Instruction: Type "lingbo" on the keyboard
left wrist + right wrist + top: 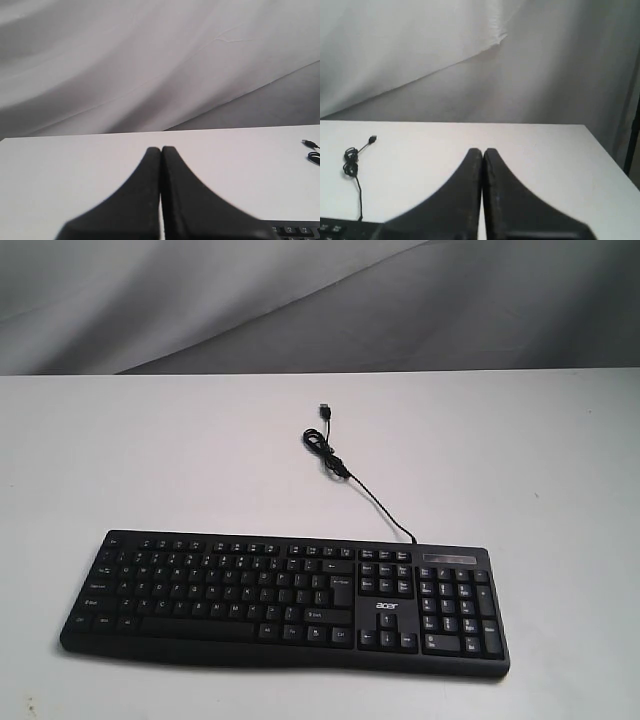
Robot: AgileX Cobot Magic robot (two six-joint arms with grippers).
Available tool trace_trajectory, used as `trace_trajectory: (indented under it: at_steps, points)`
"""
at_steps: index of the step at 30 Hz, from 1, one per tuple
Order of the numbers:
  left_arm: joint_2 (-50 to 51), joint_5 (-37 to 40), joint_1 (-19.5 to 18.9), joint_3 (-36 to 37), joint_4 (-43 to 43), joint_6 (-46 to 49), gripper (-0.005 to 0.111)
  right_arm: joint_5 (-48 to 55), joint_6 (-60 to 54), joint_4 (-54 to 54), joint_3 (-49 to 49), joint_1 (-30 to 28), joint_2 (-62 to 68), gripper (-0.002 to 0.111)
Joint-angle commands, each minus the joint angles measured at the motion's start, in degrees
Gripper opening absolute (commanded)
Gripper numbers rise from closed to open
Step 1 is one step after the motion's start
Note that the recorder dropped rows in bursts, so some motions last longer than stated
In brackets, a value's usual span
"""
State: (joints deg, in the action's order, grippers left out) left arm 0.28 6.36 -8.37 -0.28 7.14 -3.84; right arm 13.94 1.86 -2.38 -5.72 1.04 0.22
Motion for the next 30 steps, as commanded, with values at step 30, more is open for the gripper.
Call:
trace_trajectory:
  at_steps: [30]
  points:
    - [-0.28, -0.56, 0.38, 0.28, 0.01, -0.12, 0.001, 5.37, 0.11, 0.88, 5.72, -5.60, -0.22, 0.000]
